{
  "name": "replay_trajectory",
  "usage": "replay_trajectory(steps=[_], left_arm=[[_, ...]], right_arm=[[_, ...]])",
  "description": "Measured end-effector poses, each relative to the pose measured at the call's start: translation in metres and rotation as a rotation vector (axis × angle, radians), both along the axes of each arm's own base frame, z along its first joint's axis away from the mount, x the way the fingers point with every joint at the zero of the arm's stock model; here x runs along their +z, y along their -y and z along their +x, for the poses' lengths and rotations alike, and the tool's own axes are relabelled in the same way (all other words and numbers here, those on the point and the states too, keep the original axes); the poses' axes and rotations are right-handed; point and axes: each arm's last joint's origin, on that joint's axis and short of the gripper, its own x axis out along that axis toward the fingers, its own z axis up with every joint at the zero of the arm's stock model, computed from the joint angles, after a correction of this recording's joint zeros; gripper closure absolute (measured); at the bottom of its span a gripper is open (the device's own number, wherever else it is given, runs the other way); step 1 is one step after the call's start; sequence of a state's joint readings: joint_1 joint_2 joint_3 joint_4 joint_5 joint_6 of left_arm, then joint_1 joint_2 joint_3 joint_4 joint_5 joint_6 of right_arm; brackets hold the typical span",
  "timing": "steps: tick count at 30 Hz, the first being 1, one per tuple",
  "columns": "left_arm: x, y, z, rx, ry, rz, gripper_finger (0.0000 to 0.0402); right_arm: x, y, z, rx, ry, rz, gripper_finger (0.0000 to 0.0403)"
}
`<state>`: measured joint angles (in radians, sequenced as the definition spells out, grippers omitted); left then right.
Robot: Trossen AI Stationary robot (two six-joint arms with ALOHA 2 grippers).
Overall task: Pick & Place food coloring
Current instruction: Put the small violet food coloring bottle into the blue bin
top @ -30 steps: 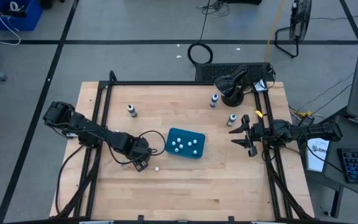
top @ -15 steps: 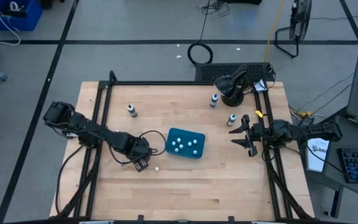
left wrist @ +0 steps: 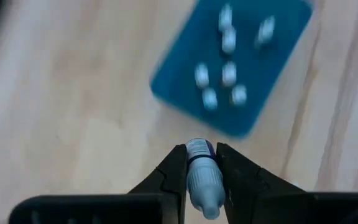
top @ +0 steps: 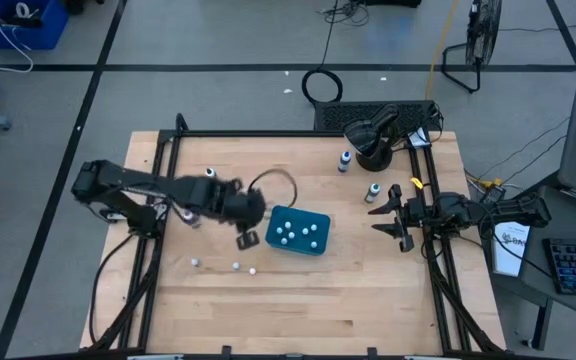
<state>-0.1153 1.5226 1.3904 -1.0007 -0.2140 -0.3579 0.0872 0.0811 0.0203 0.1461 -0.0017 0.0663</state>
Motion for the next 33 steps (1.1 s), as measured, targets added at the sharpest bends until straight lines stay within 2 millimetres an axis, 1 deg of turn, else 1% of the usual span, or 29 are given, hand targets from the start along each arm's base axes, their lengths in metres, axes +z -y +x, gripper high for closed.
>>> replay_trajectory(steps=[2,3,6,9,12,15,17,21,24,27,33], left_arm=[[0.014,-0.011,0.011,-0.035,0.041,0.035,0.0333],[0.017,-0.016,0.017,-0.052,0.045,0.051,0.0333],[0.016,-0.028,0.043,-0.123,0.022,0.085,0.0333],[0.002,-0.034,0.074,-0.234,-0.029,0.065,0.0333],[-0.018,-0.038,0.105,-0.333,-0.095,0.029,0.0333],[-0.039,-0.039,0.130,-0.375,-0.178,0.010,0.0333],[-0.055,-0.040,0.143,-0.388,-0.233,0.002,0.0333],[-0.085,-0.037,0.158,-0.420,-0.301,-0.002,0.0333],[-0.099,-0.036,0.163,-0.429,-0.323,-0.004,0.0333],[-0.108,-0.037,0.165,-0.412,-0.337,-0.011,0.0333],[-0.118,-0.037,0.165,-0.385,-0.336,-0.019,0.0333]], right_arm=[[0.000,0.000,0.000,0.000,0.000,0.000,0.0240],[0.000,0.000,0.000,0.000,0.000,0.000,0.0240],[0.000,0.000,0.000,0.000,0.001,0.000,0.0237],[0.000,0.000,0.000,0.000,0.001,0.000,0.0237],[0.000,0.000,0.000,0.000,0.001,0.000,0.0238],[0.000,0.000,0.000,0.000,0.002,0.000,0.0238],[0.000,0.000,0.000,0.000,0.001,0.000,0.0237],[0.000,0.000,0.000,0.000,0.001,0.000,0.0237],[0.000,0.000,0.000,0.000,0.001,0.000,0.0238],[0.000,0.000,0.000,0.000,0.001,0.000,0.0237],[0.000,0.000,0.000,0.000,0.001,0.000,0.0238]])
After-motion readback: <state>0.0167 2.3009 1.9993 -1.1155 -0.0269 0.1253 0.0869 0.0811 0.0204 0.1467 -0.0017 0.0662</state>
